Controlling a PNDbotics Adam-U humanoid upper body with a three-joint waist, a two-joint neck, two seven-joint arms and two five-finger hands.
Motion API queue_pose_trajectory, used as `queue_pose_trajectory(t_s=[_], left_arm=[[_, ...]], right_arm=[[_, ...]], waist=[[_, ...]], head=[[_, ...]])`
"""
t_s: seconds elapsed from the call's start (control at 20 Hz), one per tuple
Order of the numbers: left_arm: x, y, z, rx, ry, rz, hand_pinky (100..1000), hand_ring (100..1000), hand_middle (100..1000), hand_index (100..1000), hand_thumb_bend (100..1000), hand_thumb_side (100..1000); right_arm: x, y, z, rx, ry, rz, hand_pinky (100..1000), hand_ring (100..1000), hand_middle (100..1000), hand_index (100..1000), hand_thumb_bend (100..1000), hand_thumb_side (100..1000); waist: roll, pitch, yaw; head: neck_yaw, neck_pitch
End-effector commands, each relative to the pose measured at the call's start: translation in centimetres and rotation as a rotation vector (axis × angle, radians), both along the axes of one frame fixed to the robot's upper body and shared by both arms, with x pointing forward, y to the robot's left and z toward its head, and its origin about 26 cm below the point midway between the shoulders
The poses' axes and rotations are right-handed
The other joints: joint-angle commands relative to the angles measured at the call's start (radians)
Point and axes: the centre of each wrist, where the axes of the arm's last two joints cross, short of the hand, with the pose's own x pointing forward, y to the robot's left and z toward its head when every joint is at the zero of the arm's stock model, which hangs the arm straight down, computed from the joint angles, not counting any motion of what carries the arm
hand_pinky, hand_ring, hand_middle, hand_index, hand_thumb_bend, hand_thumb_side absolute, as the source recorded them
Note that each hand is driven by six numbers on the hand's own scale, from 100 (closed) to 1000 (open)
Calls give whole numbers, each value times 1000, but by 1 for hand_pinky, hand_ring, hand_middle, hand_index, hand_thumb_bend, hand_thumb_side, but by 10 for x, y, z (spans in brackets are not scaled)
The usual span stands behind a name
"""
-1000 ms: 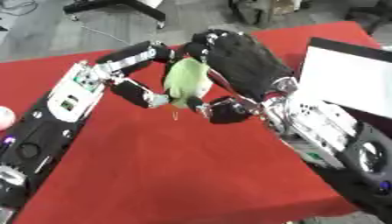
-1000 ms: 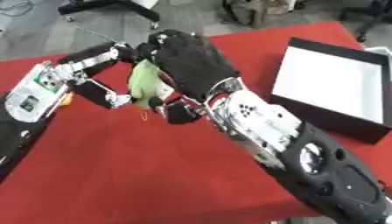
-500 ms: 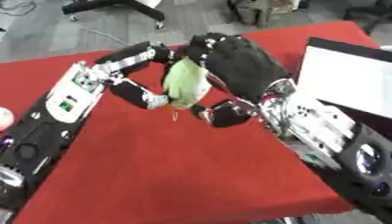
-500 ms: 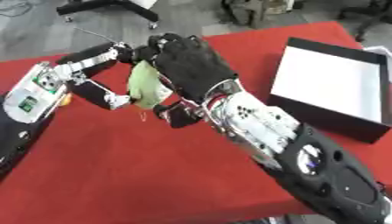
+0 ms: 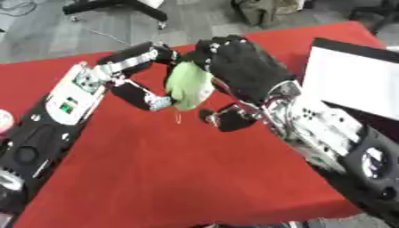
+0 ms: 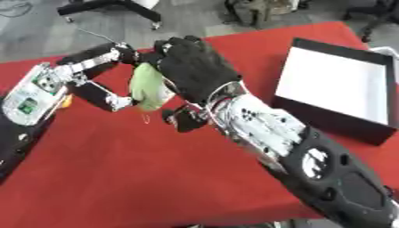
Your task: Pick up the objects with one hand, pass them to the other hand, and then place them into the box on the other side of the table.
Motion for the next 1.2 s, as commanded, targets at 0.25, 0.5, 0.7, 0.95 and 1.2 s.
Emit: queue_pose_trajectory(t_s=[0.25, 0.5, 0.7, 0.95, 1.2], left_arm=[[-3, -7, 14, 203, -278, -350, 653, 364, 307, 567, 100, 255], [-4, -10, 14, 201, -267, -356, 655, 365, 308, 567, 100, 255], [-5, -11, 13, 203, -260, -358, 658, 371, 311, 570, 100, 254], [-6, -13, 12, 205, -255, -360, 661, 376, 315, 574, 100, 253], [-6, -13, 12, 202, -254, -362, 673, 400, 343, 600, 100, 251]], right_arm=[[-2, -1, 7, 12, -46, -11, 631, 781, 705, 810, 454, 226], [-2, -1, 8, 25, -62, -17, 529, 768, 671, 748, 429, 226], [-2, 0, 8, 40, -68, -18, 439, 755, 633, 650, 410, 228], [-3, 0, 7, 53, -67, -15, 359, 736, 576, 438, 339, 160], [-3, 0, 5, 58, -47, -16, 247, 723, 534, 286, 249, 100]], waist=[[-1, -11, 2], [0, -11, 1], [1, -11, 1], [0, -11, 0], [-1, -10, 0]], head=[[-3, -3], [-4, -3], [-5, -3], [-7, -3], [-8, -3]])
